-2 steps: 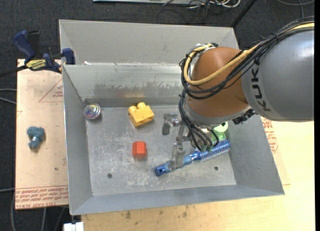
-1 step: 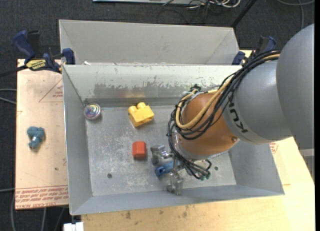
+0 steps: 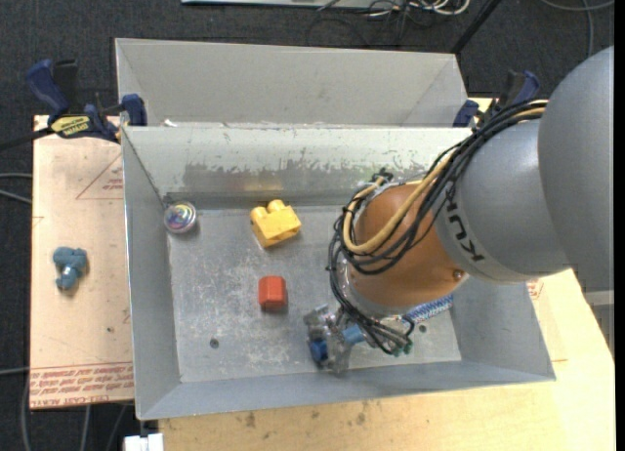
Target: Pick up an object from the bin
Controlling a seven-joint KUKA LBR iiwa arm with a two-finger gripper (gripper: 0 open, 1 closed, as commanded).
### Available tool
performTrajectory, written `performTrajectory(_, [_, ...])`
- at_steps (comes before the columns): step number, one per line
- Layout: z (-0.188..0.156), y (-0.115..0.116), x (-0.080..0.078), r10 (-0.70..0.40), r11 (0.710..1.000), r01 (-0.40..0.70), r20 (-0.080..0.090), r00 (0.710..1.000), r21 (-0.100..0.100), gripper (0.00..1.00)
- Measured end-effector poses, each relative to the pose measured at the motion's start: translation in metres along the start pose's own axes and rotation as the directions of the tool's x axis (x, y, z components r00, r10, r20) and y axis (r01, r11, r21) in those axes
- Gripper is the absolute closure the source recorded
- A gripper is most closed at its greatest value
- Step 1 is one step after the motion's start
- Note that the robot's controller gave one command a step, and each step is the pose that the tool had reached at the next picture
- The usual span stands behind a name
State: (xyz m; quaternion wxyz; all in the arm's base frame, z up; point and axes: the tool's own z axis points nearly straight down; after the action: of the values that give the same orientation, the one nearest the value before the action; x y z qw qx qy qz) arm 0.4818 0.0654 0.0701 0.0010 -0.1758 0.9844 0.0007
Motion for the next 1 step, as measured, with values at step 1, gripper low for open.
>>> performTrajectory(1, [-0.1462, -0.0072, -0.0202, -0.049, 0.999, 0.049, 0.008, 0.999, 0.003, 1.00])
